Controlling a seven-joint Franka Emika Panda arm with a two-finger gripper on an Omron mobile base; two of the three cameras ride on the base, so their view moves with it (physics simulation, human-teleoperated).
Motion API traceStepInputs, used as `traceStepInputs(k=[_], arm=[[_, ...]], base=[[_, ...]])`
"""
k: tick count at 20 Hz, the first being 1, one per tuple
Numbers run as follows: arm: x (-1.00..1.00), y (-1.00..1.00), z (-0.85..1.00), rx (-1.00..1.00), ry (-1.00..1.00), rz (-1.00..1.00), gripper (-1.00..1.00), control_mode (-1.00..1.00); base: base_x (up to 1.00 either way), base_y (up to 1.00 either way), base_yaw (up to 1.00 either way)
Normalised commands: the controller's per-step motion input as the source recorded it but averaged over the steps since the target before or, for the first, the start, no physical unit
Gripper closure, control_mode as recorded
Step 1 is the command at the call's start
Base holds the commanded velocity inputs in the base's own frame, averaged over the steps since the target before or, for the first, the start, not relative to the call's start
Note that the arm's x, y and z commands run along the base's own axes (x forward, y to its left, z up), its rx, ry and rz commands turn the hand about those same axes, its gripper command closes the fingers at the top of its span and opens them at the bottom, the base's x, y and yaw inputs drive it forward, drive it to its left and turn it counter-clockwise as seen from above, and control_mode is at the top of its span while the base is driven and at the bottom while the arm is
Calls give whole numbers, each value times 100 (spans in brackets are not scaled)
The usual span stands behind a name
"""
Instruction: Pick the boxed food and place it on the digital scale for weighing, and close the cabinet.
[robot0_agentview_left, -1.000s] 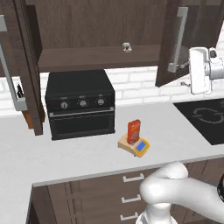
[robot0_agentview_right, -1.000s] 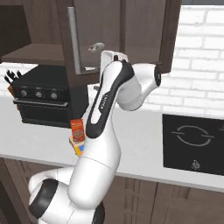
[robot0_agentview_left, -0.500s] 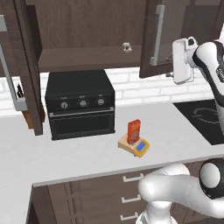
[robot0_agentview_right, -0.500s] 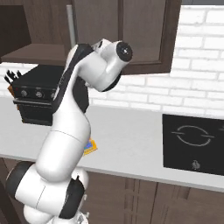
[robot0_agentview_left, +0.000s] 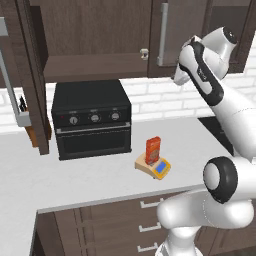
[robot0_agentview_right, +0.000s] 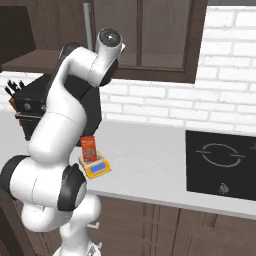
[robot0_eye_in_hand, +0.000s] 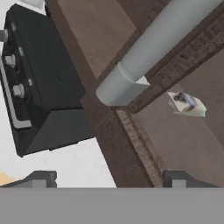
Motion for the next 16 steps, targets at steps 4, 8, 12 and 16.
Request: traceStepInputs(k=[4, 8, 12, 16], arm=[[78, 0, -35, 0, 17, -20, -100, -100], [74, 0, -43, 0, 13, -15, -100, -100], [65, -9, -61, 2, 8, -6, -100, -100], [29, -31, -78, 10, 10, 0, -100, -100]], base=[[0, 0, 0], [0, 0, 0], [0, 0, 0], [0, 0, 0]])
